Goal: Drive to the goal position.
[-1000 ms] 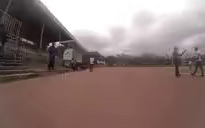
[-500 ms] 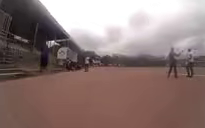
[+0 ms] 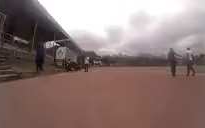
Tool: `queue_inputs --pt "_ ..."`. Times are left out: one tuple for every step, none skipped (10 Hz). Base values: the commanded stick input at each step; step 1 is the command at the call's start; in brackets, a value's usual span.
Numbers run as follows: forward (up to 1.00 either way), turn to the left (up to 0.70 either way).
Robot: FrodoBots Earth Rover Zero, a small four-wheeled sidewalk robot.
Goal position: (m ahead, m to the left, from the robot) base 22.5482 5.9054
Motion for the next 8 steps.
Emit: queue_inputs --pt "1.00 0.00" --pt "1.00 0.00" --pt "1.00 0.00" --pt "1.00 0.00" --pt "1.00 0.00" --pt "1.00 0.00" --pt "1.00 0.00" --pt "1.00 0.00"
